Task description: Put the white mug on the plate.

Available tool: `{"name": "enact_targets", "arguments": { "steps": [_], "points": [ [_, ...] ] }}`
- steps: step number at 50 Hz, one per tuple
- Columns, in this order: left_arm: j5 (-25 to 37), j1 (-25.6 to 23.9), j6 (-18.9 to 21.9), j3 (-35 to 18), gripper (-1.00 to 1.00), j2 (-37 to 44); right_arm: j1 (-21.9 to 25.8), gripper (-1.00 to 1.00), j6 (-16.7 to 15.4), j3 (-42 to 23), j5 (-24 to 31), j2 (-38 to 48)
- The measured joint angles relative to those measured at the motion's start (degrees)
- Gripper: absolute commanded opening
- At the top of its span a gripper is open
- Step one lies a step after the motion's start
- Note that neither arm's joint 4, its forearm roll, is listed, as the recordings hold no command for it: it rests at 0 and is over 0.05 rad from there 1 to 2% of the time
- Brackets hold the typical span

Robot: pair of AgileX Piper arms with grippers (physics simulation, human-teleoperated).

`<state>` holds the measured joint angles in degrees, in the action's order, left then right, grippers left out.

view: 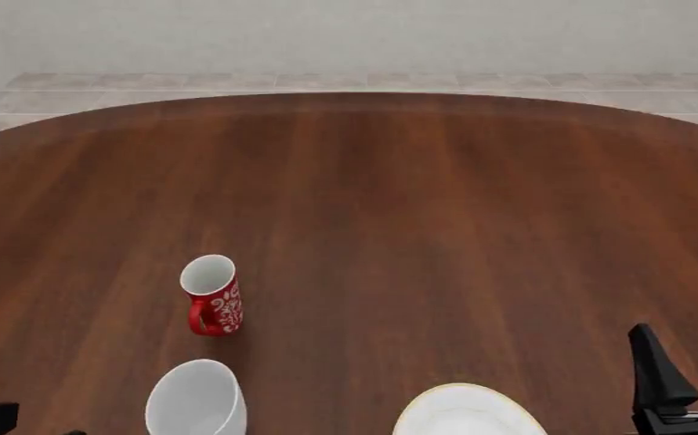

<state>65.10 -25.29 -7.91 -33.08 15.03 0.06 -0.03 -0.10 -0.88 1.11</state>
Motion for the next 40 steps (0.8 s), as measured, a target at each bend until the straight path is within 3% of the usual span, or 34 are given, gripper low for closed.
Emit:
{"name": "enact_targets", "arguments": {
  "steps": [17, 40],
  "points": [
    [-1.0, -7.9, -6.6, 2.3, 1.00, 0.7, 0.0, 1.00, 0.0, 0.0, -0.1, 0.1],
    [-10.6, -13.3, -13.7, 8.9, 1.00, 6.3, 0.0, 1.00, 0.0, 0.0, -0.2, 0.2]
  ]
}}
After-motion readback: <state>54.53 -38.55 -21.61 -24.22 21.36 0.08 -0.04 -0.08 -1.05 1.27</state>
